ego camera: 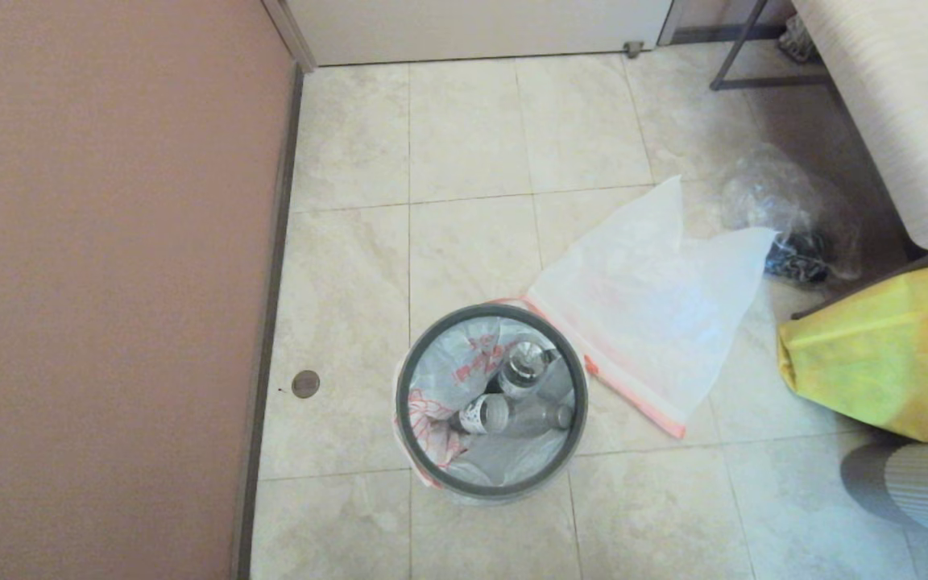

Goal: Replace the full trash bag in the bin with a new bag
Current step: Place the trash can ring on the floor

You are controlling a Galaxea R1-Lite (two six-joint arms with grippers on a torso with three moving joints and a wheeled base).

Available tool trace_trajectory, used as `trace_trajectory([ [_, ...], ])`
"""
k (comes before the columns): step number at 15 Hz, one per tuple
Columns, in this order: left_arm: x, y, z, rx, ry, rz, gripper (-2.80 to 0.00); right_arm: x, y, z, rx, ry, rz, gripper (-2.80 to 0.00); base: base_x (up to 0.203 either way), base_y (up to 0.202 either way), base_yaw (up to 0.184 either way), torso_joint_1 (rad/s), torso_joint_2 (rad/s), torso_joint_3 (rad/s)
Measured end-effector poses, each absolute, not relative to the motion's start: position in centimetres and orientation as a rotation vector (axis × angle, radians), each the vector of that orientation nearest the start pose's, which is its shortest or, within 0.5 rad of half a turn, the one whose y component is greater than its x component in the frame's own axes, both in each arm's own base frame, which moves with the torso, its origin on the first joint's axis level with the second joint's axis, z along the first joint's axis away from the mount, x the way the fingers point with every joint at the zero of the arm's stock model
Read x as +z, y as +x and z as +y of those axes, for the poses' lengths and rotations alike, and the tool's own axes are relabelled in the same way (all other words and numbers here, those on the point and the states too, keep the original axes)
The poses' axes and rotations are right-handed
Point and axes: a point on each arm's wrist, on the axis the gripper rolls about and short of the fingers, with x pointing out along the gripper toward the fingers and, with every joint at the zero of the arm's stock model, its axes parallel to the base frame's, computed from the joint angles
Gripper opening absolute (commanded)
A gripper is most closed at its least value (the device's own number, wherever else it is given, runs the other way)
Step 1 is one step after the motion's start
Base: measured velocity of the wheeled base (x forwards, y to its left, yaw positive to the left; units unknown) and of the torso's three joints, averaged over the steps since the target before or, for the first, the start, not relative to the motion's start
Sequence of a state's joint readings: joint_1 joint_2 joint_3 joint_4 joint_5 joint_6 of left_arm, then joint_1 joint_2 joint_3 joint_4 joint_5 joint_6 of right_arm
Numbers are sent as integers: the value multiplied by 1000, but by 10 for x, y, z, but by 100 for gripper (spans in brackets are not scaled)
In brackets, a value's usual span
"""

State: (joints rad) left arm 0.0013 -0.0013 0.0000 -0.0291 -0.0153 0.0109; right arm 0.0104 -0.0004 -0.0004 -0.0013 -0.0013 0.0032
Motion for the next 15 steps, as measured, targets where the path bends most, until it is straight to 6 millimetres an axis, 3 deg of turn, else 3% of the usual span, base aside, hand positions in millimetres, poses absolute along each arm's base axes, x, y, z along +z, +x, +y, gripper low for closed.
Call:
trace_trajectory([
  [15, 78, -23, 0, -14, 11, -30, -280, 76, -23, 0, 6, 2, 1, -280, 0, 0, 0, 0, 0, 0],
])
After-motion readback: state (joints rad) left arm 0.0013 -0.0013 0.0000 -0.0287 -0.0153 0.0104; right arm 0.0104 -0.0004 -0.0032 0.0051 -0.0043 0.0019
